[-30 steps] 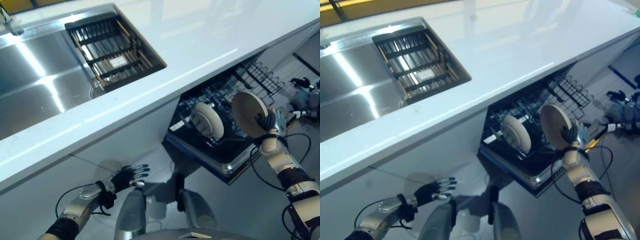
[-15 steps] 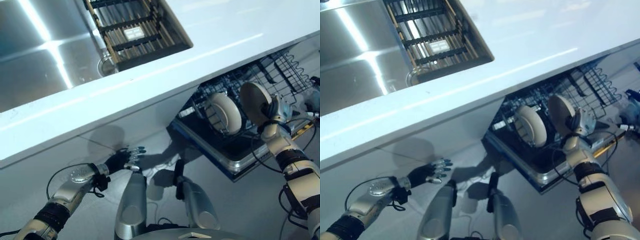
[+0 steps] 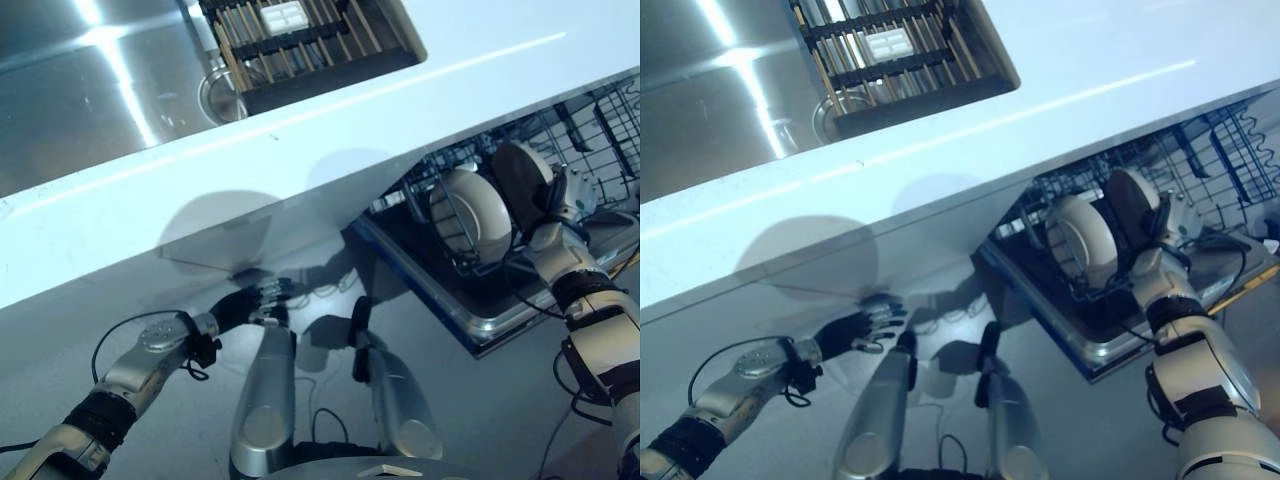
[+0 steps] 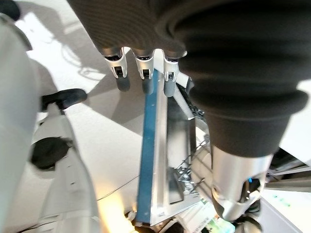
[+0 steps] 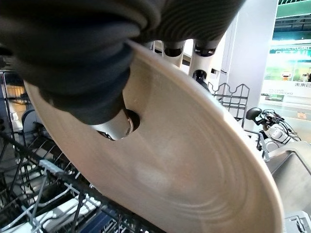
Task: Pick up plates and place into dishwasher.
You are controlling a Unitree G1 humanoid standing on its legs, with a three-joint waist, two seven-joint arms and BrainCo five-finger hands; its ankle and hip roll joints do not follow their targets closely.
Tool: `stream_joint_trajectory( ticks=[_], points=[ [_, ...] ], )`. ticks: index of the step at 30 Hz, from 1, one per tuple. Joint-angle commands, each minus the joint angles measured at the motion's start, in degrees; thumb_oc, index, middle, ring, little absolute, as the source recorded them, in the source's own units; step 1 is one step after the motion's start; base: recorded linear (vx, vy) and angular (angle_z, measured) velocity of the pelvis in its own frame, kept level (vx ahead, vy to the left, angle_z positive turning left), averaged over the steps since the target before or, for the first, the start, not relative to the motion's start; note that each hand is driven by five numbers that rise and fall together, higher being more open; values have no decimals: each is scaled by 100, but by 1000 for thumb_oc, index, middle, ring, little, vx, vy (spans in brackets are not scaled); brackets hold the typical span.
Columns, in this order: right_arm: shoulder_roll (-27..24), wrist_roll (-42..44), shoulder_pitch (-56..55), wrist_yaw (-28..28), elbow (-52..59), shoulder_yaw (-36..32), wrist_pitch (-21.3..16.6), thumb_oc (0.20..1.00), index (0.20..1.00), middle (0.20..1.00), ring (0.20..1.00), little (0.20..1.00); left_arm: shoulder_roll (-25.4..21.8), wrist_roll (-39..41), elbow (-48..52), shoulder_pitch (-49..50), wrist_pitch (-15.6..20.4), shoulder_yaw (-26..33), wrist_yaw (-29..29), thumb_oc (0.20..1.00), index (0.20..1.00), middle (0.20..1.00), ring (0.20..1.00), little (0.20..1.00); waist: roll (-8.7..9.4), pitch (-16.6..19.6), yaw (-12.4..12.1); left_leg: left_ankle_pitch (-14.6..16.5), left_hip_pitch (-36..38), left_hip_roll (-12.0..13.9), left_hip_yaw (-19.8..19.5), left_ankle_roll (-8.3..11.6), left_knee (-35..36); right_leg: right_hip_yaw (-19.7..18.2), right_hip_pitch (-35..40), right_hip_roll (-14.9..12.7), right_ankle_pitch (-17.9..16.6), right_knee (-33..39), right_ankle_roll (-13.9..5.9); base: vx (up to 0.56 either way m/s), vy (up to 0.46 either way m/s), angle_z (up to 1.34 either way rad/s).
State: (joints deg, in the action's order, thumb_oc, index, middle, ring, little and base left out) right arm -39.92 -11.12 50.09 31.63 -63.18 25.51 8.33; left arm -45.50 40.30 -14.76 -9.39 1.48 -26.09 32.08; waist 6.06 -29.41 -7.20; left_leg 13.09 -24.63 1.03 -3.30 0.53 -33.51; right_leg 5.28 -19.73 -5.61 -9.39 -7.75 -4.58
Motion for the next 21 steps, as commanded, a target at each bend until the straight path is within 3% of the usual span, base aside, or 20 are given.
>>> stream_joint_trajectory(
  ticks=[1,15,16,17,21],
  points=[
    [-404,105,523,-100,-213,363,24,200,200,200,200,200,87,322,552,158,293,-202,-5,1000,1000,1000,1000,1000,-356,29,-87,-677,35,-197,75,-362,1027,240,-24,41,249,-474,-145,0,0,0],
    [-624,43,873,-422,-299,578,-83,206,206,206,206,206,121,447,755,117,373,-288,-214,1000,1000,1000,1000,1000,-492,-38,-58,-734,-37,-205,99,-304,1092,283,-77,20,332,-463,-99,-5,11,0],
    [-609,54,892,-414,-314,580,-67,793,793,793,793,793,131,446,755,111,374,-298,-220,1000,1000,1000,1000,1000,-494,-38,-64,-734,-21,-205,100,-301,1106,290,-61,20,341,-457,-95,0,0,0],
    [-619,49,893,-438,-307,576,-54,1000,1000,1000,1000,1000,141,450,752,122,381,-294,-210,1000,1000,1000,1000,1000,-498,-38,-62,-732,-21,-214,100,-300,1094,290,-61,16,348,-465,-89,0,0,0],
    [-652,81,853,-429,-255,567,-45,1000,1000,1000,1000,1000,183,425,811,165,408,-297,-245,1000,1000,1000,1000,1000,-502,-38,-44,-734,-7,-195,125,-298,1104,290,-43,14,374,-465,-74,0,0,0]
  ],
)
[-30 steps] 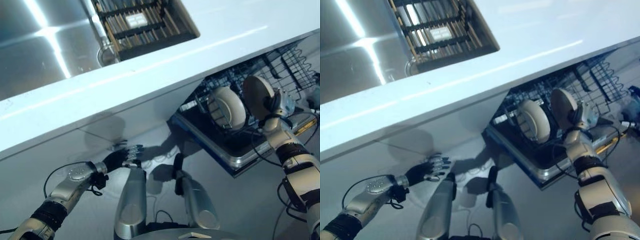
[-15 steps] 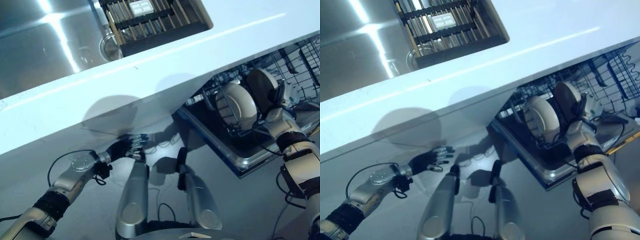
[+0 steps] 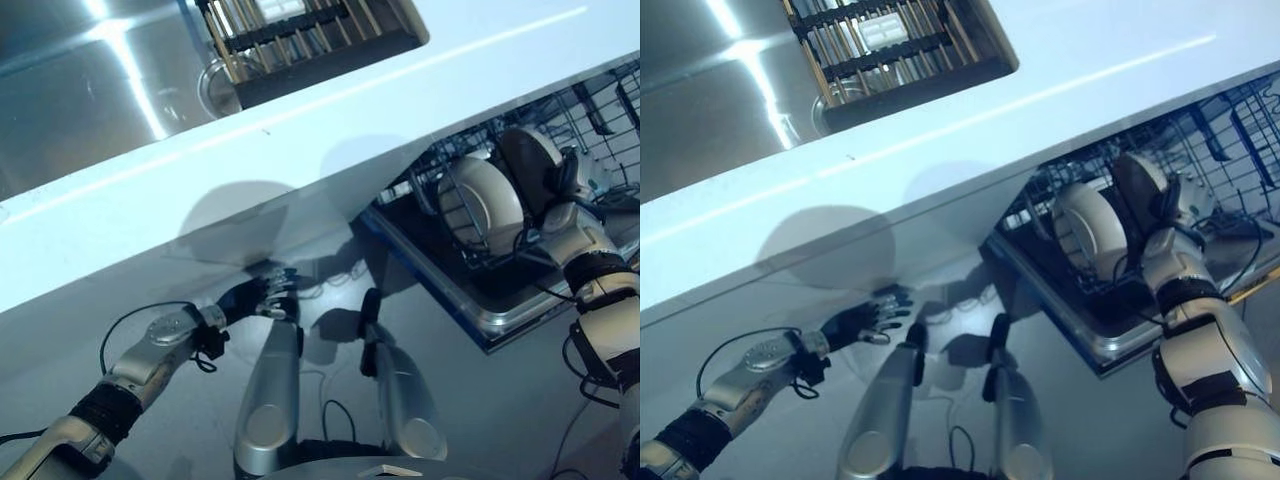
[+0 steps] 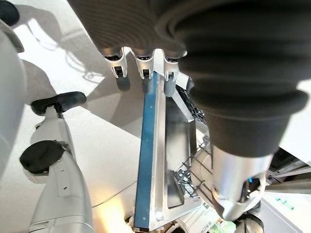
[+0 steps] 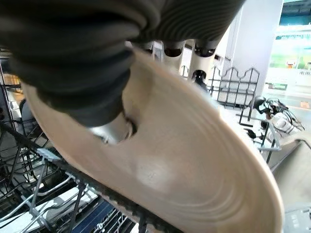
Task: Pick up plates and place into dishwasher.
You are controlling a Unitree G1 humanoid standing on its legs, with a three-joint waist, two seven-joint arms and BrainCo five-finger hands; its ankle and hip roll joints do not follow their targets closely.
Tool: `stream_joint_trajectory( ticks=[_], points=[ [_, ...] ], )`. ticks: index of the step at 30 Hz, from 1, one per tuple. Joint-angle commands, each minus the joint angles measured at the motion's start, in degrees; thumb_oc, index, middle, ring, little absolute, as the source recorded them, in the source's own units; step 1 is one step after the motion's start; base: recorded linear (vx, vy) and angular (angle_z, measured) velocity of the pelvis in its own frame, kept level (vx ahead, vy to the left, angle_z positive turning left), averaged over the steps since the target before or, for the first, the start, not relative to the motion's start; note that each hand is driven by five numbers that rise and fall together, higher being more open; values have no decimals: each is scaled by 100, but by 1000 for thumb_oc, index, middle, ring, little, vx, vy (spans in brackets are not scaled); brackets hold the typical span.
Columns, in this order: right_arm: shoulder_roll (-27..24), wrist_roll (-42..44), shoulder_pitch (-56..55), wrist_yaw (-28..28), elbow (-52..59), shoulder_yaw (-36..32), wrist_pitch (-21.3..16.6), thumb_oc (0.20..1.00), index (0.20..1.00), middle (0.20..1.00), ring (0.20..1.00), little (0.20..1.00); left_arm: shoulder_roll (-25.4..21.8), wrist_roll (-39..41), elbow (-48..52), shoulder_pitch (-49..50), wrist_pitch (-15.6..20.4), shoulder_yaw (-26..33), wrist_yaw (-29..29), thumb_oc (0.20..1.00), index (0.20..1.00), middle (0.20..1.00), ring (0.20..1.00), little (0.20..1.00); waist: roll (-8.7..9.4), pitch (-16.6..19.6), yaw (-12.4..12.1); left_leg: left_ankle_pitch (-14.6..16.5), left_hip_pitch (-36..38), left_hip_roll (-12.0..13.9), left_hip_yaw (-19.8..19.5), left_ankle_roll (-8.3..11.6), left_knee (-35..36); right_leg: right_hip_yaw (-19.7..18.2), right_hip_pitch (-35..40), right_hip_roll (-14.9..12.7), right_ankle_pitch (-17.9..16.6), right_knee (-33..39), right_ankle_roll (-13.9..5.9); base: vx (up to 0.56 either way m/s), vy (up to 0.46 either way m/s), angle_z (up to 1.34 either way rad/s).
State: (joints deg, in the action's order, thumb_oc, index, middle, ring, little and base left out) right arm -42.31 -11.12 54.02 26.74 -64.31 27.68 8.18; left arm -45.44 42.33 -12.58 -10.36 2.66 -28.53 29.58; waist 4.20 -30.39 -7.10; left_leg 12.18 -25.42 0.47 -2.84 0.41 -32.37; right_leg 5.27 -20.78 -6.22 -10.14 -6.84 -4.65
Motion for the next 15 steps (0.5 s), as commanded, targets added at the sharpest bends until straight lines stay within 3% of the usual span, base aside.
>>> stream_joint_trajectory(
  ticks=[1,15],
  points=[
    [-420,54,458,47,-139,327,-35,1000,1000,1000,1000,1000,174,239,606,268,290,-57,-3,1000,1000,1000,1000,1000,-323,60,-48,-638,78,-134,90,-284,979,287,69,70,453,-561,-66,0,0,0],
    [-516,39,294,59,-8,172,-350,1000,1000,1000,1000,1000,282,241,544,379,351,10,-20,1000,1000,1000,1000,1000,-323,74,25,-599,297,-74,224,-297,999,177,273,44,505,-533,-67,2,30,-4]
  ],
)
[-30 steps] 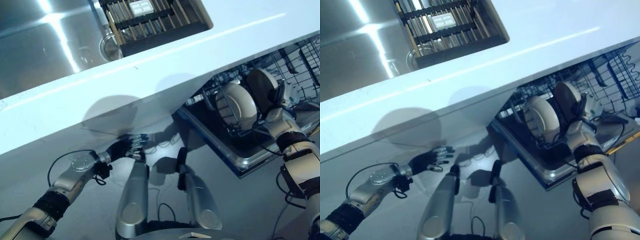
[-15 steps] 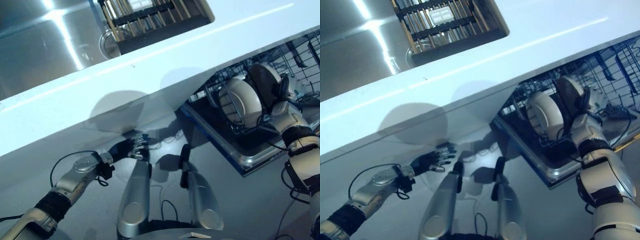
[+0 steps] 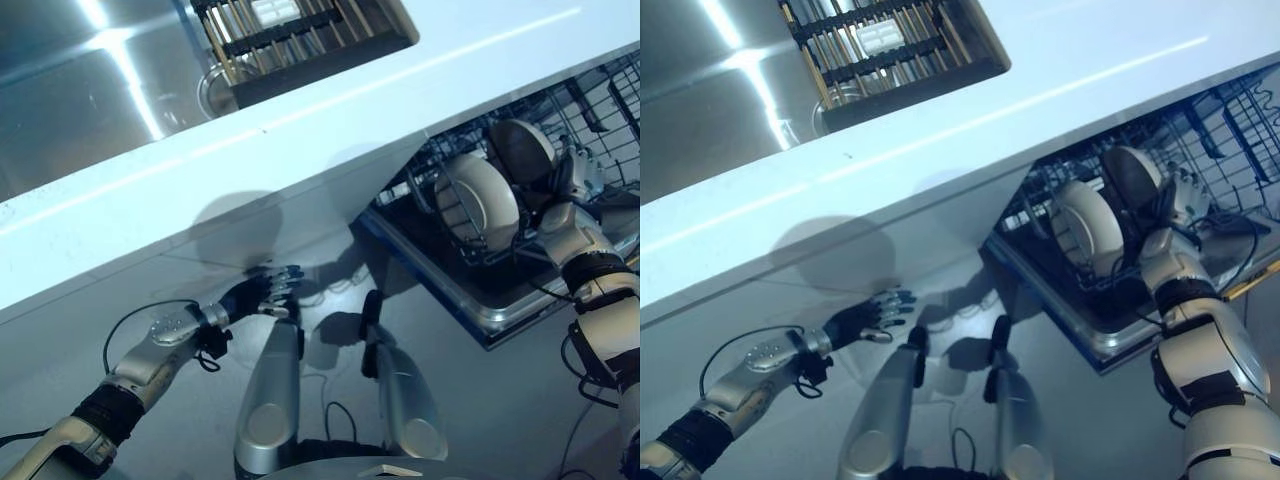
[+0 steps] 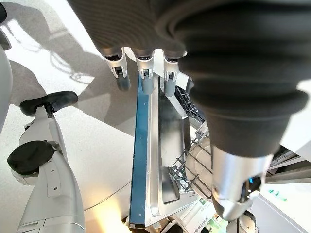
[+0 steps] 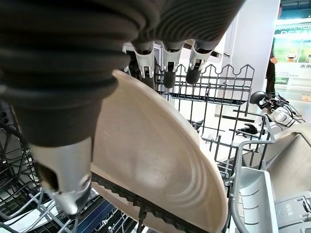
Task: Pick up plates and place into dishwasher.
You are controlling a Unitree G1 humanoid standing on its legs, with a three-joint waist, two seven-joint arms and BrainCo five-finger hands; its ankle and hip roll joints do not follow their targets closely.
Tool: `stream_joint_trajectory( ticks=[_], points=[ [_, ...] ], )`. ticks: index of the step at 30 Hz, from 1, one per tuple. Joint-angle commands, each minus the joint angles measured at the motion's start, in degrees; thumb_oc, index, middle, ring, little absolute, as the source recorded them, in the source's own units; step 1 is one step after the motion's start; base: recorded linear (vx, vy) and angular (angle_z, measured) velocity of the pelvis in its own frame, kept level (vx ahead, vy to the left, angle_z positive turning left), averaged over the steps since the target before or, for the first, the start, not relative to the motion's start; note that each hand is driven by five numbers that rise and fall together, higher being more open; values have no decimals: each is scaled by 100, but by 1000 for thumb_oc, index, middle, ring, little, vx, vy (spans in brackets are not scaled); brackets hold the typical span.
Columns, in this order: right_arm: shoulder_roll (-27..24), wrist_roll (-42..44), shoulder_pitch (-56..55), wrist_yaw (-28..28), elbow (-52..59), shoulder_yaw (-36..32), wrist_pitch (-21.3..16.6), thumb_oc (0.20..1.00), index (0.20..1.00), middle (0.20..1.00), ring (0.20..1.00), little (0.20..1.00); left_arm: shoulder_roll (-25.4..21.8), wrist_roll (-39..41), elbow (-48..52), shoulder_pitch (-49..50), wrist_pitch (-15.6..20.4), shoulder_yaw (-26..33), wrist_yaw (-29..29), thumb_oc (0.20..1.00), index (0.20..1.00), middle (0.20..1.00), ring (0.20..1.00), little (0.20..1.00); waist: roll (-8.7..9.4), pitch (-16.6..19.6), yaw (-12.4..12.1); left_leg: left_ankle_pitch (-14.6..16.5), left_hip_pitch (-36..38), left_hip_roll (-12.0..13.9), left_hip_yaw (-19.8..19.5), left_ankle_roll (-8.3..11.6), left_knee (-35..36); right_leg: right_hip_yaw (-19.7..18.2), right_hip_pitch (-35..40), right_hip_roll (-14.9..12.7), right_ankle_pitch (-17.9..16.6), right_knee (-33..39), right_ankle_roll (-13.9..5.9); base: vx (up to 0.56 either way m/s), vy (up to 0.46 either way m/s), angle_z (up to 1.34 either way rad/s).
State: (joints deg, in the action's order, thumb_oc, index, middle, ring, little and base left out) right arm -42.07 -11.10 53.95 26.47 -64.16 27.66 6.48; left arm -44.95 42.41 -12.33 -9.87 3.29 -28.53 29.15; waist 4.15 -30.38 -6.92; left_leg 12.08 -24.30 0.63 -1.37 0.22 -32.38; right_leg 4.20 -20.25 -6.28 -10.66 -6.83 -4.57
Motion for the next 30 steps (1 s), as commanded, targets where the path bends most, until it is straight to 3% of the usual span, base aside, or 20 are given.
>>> stream_joint_trajectory(
  ticks=[1,10,22,25,30],
  points=[
    [-565,78,260,108,25,166,-230,1000,1000,1000,1000,1000,241,227,532,353,275,32,23,1000,1000,1000,1000,1000,-310,79,12,-584,209,-91,84,-282,1005,271,242,53,563,-530,-74,12,36,-5],
    [-821,511,-486,169,1063,-288,-800,1000,1000,1000,1000,1000,379,173,556,658,291,225,-19,1000,1000,1000,1000,1000,-194,226,137,-558,464,-34,195,-295,1117,192,489,45,611,-448,-98,13,42,-5],
    [-808,1583,-2370,-114,2990,-1664,-1824,1000,1000,1000,1000,1000,660,-45,328,1300,75,817,21,1000,1000,1000,1000,1000,144,575,388,-460,991,58,380,-365,1303,-3,907,76,552,-251,-178,32,14,-5],
    [-636,1962,-2895,-159,3418,-2056,-2231,1000,1000,1000,1000,1000,816,-147,130,1459,69,955,-39,1000,1000,1000,1000,1000,206,715,462,-437,1153,83,450,-385,1364,-44,1030,78,556,-212,-196,61,30,-9],
    [215,3504,-3782,-435,4065,-3086,-2966,1000,1000,1000,1000,1000,1210,-489,-362,1645,126,1206,-301,1000,1000,1000,1000,1000,279,955,606,-350,1379,80,530,-435,1430,-131,1149,92,601,-212,-212,78,26,-21]
  ],
)
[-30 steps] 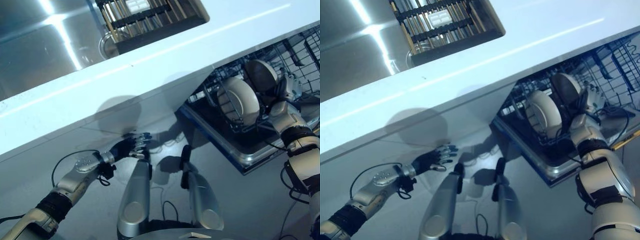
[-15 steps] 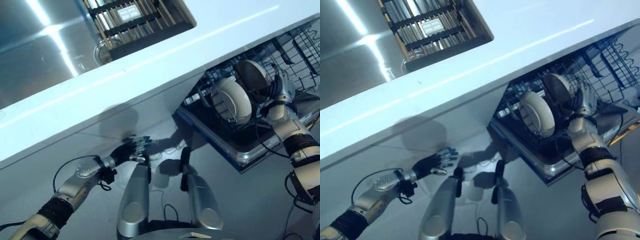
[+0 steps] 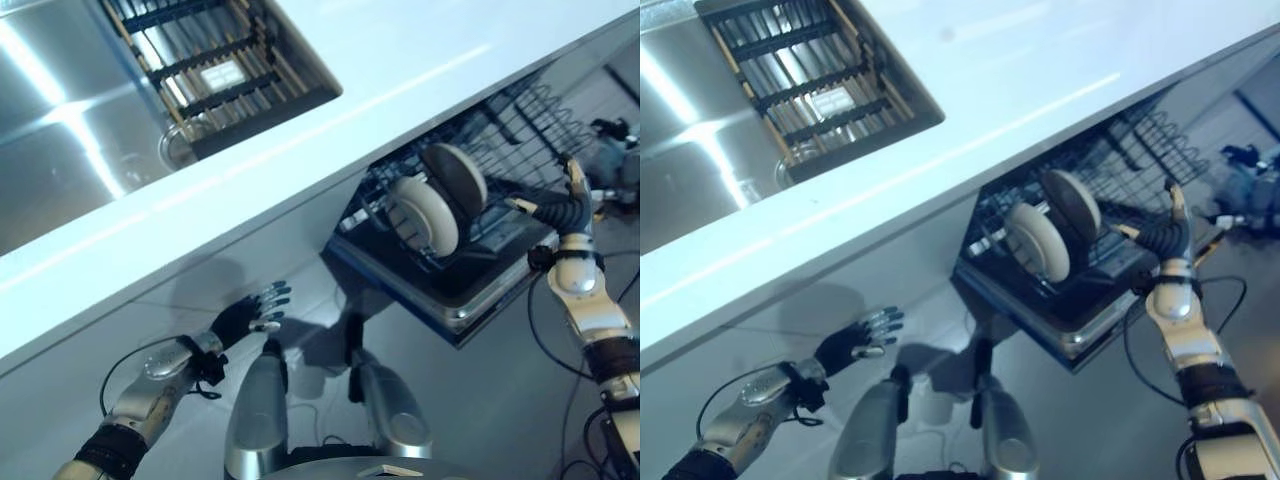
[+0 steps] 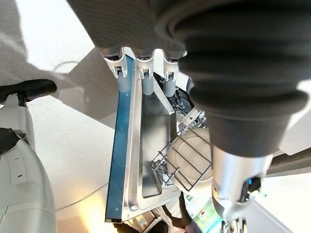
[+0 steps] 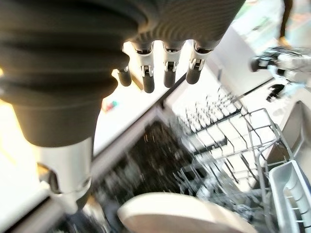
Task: Pick up plates and place into dishwasher.
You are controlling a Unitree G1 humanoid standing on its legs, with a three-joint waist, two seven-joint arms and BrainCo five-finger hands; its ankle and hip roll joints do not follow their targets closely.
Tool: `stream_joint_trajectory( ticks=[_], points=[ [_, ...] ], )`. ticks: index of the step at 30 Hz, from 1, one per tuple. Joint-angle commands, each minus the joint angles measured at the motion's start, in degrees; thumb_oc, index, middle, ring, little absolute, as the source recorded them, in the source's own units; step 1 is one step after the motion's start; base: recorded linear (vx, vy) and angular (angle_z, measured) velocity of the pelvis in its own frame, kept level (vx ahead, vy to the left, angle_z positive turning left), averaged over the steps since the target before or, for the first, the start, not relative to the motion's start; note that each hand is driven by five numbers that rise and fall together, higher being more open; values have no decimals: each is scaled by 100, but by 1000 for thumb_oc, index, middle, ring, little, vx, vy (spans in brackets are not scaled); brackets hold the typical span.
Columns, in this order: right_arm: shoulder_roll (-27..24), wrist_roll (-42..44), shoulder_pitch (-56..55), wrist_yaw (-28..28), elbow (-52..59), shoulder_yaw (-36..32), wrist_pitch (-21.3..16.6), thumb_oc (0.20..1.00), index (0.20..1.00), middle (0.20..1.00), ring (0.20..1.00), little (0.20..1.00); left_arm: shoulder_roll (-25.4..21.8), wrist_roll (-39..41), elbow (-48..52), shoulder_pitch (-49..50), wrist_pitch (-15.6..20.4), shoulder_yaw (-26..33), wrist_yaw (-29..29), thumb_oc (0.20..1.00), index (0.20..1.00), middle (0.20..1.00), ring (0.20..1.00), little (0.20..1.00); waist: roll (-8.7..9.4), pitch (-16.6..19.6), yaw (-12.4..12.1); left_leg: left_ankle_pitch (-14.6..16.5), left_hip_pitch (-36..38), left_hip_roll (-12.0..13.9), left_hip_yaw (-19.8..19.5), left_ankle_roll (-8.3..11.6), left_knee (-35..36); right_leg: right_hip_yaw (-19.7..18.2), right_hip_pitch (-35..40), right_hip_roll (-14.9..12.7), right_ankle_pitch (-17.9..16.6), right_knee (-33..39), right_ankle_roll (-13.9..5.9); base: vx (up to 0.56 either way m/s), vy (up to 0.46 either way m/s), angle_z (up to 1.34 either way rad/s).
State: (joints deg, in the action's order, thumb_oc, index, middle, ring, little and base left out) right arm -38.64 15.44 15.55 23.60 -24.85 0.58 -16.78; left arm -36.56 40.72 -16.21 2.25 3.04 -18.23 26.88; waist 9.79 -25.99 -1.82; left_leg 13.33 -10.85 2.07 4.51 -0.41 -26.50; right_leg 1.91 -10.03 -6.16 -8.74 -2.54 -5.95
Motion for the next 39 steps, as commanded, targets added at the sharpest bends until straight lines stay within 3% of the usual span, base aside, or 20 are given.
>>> stream_joint_trajectory(
  ticks=[1,4,10,18,26,39],
  points=[
    [10,1122,-67,-239,135,-538,-684,1000,1000,1000,1000,1000,421,-344,7,447,114,196,-88,1000,1000,1000,1000,1000,-291,544,94,-444,37,-74,-66,-381,809,88,131,77,418,-659,-78,76,8,1],
    [490,1808,-73,-488,-113,-699,-470,1000,1000,1000,1000,1000,480,-519,-83,419,100,190,-84,1000,1000,1000,1000,1000,-310,542,46,-363,53,-81,-83,-401,702,93,129,65,385,-713,-87,47,-37,-3],
    [832,3069,390,-742,-685,-452,-25,1000,1000,1000,1000,1000,333,-565,-110,276,113,53,-140,1000,1000,1000,1000,1000,-353,397,-120,-380,-31,-79,-150,-396,610,167,137,64,323,-725,-64,-15,-47,0],
    [1282,4038,989,-1042,-1756,-267,-19,1000,1000,1000,1000,1000,202,-406,-151,-10,153,-214,-82,1000,1000,1000,1000,1000,-518,238,-331,-464,-193,-100,-276,-364,526,351,140,42,349,-792,-7,-8,-20,9],
    [1300,4412,1457,-1156,-2570,-284,34,1000,1000,1000,1000,1000,96,-176,-101,-219,235,-433,-42,1000,1000,1000,1000,1000,-633,72,-422,-545,-368,-104,-354,-320,452,436,50,58,374,-861,31,-19,-5,9],
    [992,4917,2393,-1143,-3687,-343,570,1000,1000,1000,1000,1000,-42,105,-70,-637,337,-793,-183,1000,1000,1000,1000,1000,-765,-279,-529,-619,-738,-167,-465,-279,308,497,-272,64,320,-978,82,-21,-1,3]
  ],
)
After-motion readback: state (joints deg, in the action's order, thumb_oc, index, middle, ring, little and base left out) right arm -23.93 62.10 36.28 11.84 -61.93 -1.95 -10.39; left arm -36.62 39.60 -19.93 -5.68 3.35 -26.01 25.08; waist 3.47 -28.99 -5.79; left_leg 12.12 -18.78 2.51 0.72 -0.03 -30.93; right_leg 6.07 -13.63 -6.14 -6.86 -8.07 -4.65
